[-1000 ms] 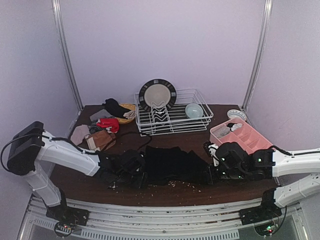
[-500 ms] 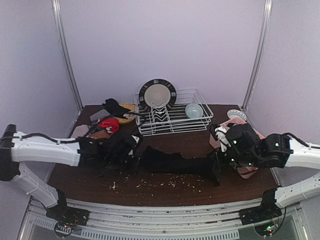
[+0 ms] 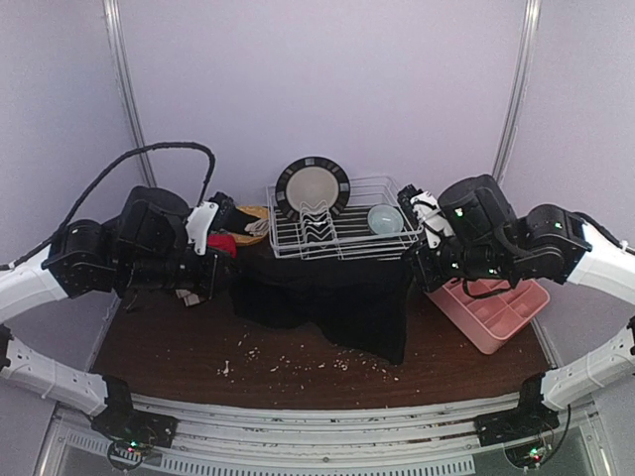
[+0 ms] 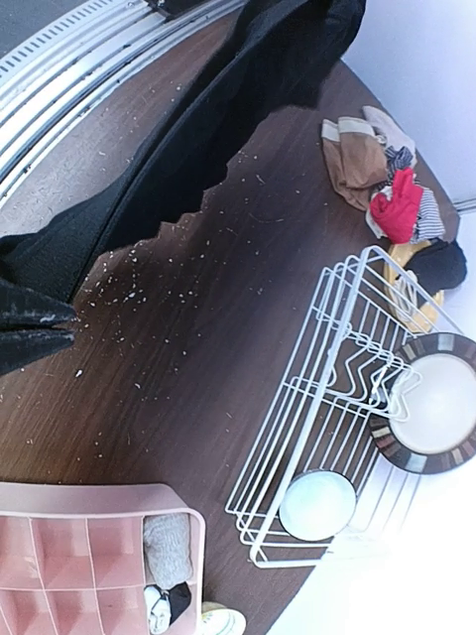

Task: Roll the underwear
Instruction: Pick up the underwear from the center of the board, then flatten out the underwear at the center of the board.

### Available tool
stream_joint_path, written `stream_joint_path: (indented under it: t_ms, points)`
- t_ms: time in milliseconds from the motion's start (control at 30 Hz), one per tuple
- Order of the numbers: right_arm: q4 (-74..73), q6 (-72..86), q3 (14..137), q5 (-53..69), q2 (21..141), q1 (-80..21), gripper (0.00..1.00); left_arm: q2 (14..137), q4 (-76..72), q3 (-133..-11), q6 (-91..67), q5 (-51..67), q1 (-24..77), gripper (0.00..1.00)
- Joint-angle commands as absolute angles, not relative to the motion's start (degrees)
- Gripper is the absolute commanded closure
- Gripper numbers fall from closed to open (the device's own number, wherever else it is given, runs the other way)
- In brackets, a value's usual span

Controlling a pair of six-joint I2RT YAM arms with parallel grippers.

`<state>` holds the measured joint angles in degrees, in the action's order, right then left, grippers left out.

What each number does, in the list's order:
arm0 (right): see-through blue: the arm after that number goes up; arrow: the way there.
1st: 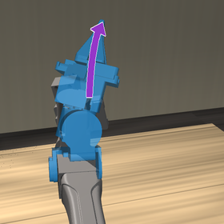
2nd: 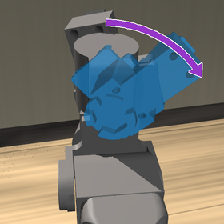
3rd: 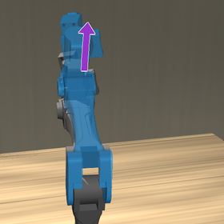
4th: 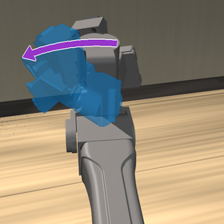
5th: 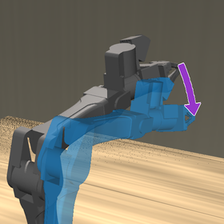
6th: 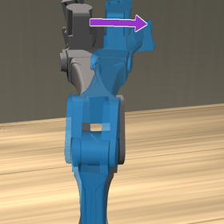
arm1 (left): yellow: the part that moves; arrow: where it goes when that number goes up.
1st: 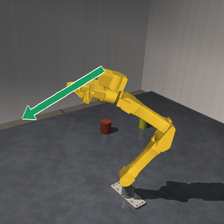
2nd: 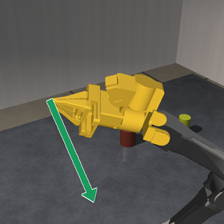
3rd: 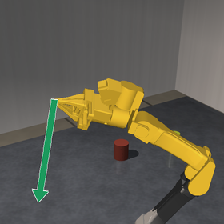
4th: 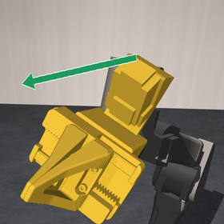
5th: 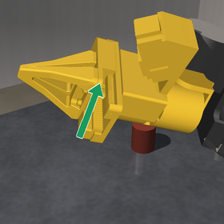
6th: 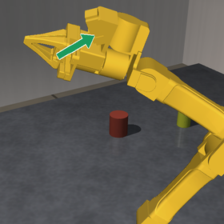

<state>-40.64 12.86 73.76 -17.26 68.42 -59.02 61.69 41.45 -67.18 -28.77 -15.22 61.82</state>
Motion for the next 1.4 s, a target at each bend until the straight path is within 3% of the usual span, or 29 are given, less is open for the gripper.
stream_joint_path:
  t_ms: [0,200,333,500,633,867,900,933,967,1033,1067,1133,1233,1300,1367]
  points:
    - [-42.9,13.3,74.4,-15.0,72.0,-56.2,1.00,60.4,44.7,-64.4,-30.4,-15.9,60.7,1.00]
    - [-34.8,14.7,73.9,-12.2,79.3,-46.9,1.00,68.4,35.5,-62.7,-26.8,-8.1,50.4,1.00]
    - [-32.4,13.2,79.6,-13.9,85.2,-43.2,1.00,76.6,31.4,-69.1,-23.4,-2.7,42.7,1.00]
    - [-33.2,11.1,85.0,-13.7,87.5,-43.1,1.00,81.8,33.7,-77.6,-19.6,-3.9,41.6,1.00]
    - [-30.2,12.4,77.2,-12.4,83.8,-45.2,1.00,76.0,29.7,-67.2,-22.1,-2.4,41.6,1.00]
    - [-18.5,21.2,53.5,-6.4,80.5,-50.8,1.00,68.5,15.8,-37.4,-30.9,3.9,42.4,1.00]
    - [-17.5,22.9,51.0,-6.1,80.8,-52.3,1.00,68.0,14.3,-34.2,-32.2,4.1,43.4,0.89]
    - [-16.7,24.2,49.1,-6.0,80.8,-54.1,0.90,67.2,13.8,-31.4,-32.9,3.8,44.7,0.65]
    - [-16.3,25.2,47.5,-5.9,80.2,-55.8,0.73,65.7,14.7,-30.6,-33.4,3.0,46.5,0.43]
    - [-15.9,27.3,45.4,-6.5,77.1,-59.3,0.44,61.5,21.7,-31.4,-34.2,-2.6,52.3,0.10]
    - [-15.8,27.8,44.8,-6.5,74.3,-60.8,0.34,58.9,25.1,-32.5,-34.4,-4.8,55.1,0.03]
    - [-16.5,28.4,44.7,-6.7,70.7,-62.1,0.26,54.0,30.5,-34.5,-35.2,-8.0,58.6,0.02]
    - [-16.8,27.9,44.9,-8.6,69.0,-61.9,0.24,48.2,32.1,-35.4,-35.9,-10.6,59.2,0.02]
    - [-17.2,27.6,46.2,-11.0,71.6,-60.5,0.26,47.8,27.5,-35.1,-33.9,-11.6,58.7,0.05]
    - [-17.8,27.8,47.9,-14.1,76.0,-59.4,0.35,52.4,21.9,-36.7,-31.5,-10.1,56.7,0.16]
